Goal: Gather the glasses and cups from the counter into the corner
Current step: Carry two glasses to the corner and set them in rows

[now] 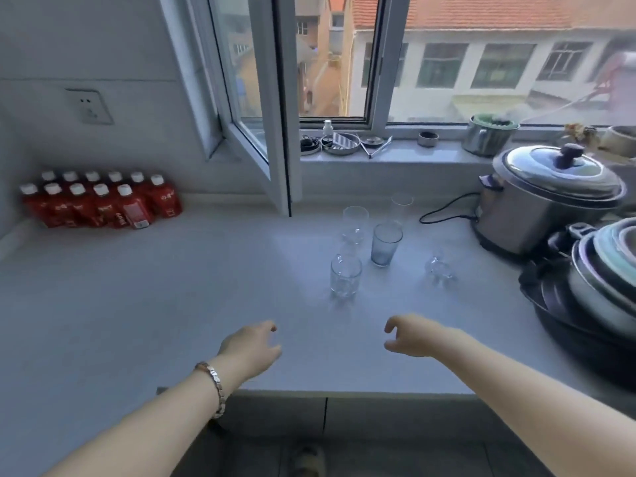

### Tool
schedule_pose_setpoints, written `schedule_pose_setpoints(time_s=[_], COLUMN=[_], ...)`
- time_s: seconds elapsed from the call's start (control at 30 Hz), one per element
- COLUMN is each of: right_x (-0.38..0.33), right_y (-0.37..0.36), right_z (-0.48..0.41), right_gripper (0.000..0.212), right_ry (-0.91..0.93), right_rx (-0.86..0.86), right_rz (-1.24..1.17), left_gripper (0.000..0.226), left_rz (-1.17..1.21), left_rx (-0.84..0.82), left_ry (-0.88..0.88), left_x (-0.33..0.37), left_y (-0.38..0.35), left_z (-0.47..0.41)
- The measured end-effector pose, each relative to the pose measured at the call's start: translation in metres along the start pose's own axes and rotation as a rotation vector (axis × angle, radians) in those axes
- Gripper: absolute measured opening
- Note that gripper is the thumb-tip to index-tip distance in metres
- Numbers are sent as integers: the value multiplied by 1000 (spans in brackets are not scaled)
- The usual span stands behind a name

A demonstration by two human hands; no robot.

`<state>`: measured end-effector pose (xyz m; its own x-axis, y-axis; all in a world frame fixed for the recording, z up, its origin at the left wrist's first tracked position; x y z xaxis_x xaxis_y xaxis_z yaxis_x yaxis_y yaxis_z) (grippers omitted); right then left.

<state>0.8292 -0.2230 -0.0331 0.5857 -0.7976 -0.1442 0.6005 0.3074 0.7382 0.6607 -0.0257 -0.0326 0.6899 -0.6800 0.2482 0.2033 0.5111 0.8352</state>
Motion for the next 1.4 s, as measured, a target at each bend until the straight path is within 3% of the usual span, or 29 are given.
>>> schedule_pose_setpoints(time_s=[0.23, 0.33, 0.47, 0.6, 0.77, 0.97, 1.23, 1.4], right_x=[71, 89, 106, 105, 81, 64, 51, -15], right_y=[50, 75, 101, 132, 166, 169, 167, 144], right_z=[-57, -81, -112, -142, -184, -226, -236, -182], right_gripper=[46, 46, 47, 45, 61, 97, 84, 85], right_ry=[-115, -137, -128, -32, 187, 326, 421, 682], right_rx=[5, 1, 26, 114, 292, 185, 185, 160], right_rz=[-107, -132, -145, -122, -172, -68, 54, 218], left_gripper=[85, 99, 95, 87, 83, 85, 89, 86], left_rz=[45, -203, -565, -538, -248, -27, 132, 261], left_rx=[12, -28, -99, -204, -108, 108, 242, 302], left_ry=[-193, -317, -482, -508, -273, 40, 308, 480], left_x=[113, 151, 181, 185, 165, 142, 119, 80], left_y=[18, 19, 9, 1, 13, 24, 28, 8], left_z=[-118, -165, -210, -227, -217, -171, -105, -44])
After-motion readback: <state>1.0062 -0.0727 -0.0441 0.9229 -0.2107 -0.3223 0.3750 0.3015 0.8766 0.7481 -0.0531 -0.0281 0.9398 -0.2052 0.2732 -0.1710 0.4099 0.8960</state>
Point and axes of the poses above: each hand's wrist, its own z-axis away from the middle knuckle, its own y-axis out of the back of the hand, x = y × z, the point moved 9 cm from there along -z, towards the middle knuckle, and after that the axes turned 4 degrees about -x, right-handed, at the moved point
